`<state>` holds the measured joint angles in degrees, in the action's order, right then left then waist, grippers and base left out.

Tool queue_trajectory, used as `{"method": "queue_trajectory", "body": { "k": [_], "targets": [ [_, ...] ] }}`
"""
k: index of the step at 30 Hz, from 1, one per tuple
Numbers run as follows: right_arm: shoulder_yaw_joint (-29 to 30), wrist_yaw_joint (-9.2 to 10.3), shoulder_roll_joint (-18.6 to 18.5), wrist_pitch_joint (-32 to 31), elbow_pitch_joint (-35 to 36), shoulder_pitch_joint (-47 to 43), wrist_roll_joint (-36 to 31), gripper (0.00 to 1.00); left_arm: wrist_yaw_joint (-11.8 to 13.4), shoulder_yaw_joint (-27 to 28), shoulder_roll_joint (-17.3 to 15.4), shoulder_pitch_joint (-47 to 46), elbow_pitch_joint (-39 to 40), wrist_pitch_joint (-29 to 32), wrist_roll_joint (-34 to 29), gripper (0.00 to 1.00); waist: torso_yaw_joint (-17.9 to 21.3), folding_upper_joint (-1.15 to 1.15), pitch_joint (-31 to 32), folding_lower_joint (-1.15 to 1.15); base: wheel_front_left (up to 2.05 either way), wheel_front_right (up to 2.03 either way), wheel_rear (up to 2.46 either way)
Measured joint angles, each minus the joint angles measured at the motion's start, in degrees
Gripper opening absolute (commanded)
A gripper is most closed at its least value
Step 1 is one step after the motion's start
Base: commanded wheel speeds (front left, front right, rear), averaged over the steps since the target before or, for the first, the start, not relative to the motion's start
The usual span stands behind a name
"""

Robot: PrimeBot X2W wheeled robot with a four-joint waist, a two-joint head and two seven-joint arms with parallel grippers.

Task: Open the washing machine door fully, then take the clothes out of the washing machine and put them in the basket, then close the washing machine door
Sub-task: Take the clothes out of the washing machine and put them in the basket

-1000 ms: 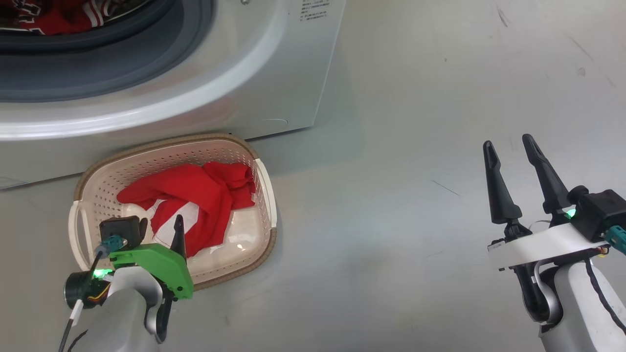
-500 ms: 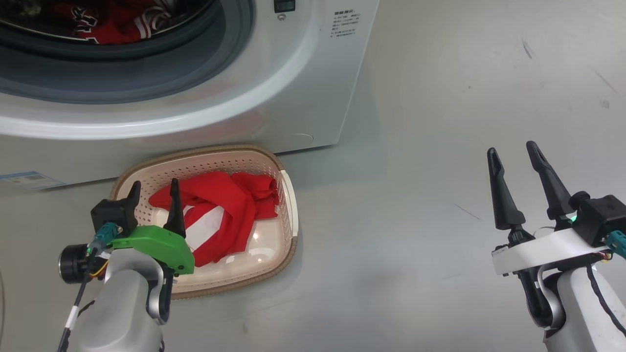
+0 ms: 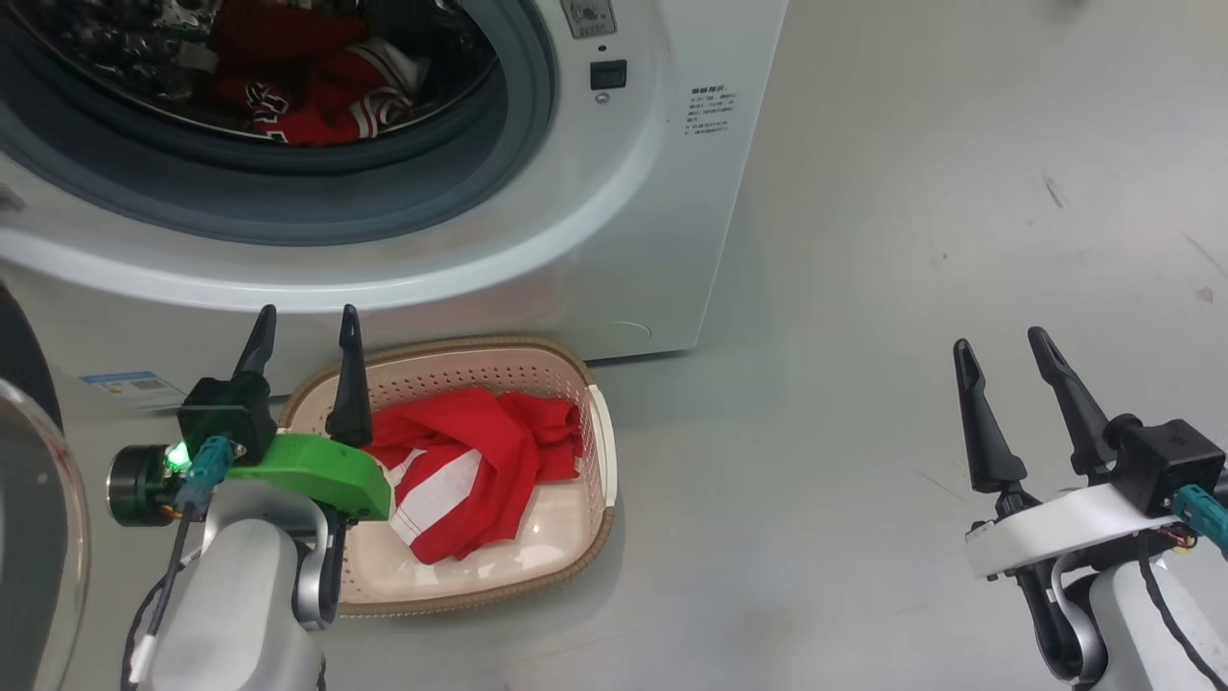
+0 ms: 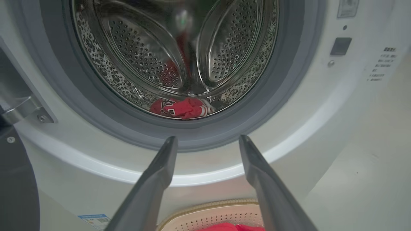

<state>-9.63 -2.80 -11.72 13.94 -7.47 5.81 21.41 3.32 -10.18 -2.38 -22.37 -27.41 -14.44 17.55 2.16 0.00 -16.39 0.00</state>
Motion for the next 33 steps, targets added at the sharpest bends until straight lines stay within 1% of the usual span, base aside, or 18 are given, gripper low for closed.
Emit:
{"method": "queue_trajectory", "body": {
  "k": [4,19,25,32,33],
  "targets": [
    [-0.41,0.24,0.07,0.00,-0.37,-1.16,-0.36,1.00,0.46,-0.08,-0.19,2.54,3.48,0.00,-1.80,1.00,-0.56,0.00,2.24,0.00,0.00,0.00,0.00],
    [-1.37,1.83,0.53,-0.63,-0.08,-5.50,-0.47,1.00,1.64,0.02,-0.71,13.67,11.81,0.00,-2.97,1.00,-1.56,0.00,9.56,0.00,0.00,0.00,0.00],
    [-1.38,2.44,0.55,-1.26,1.11,-6.69,-0.47,1.00,1.90,-0.02,-0.74,16.75,15.14,0.00,-2.99,1.00,-1.47,0.00,10.67,0.00,0.00,0.00,0.00],
    [-1.32,2.56,0.55,-1.56,1.86,-7.73,-0.47,1.00,2.04,-0.10,-0.74,19.13,18.04,0.02,-3.02,1.00,-1.47,0.00,11.00,0.00,0.00,0.00,0.00],
    [-1.31,2.97,0.55,-1.59,2.02,-7.74,-0.47,1.00,2.19,-0.12,-0.74,19.44,18.44,0.09,-3.02,1.00,-1.49,0.00,11.04,0.00,0.00,0.00,0.00]
  ]
}}
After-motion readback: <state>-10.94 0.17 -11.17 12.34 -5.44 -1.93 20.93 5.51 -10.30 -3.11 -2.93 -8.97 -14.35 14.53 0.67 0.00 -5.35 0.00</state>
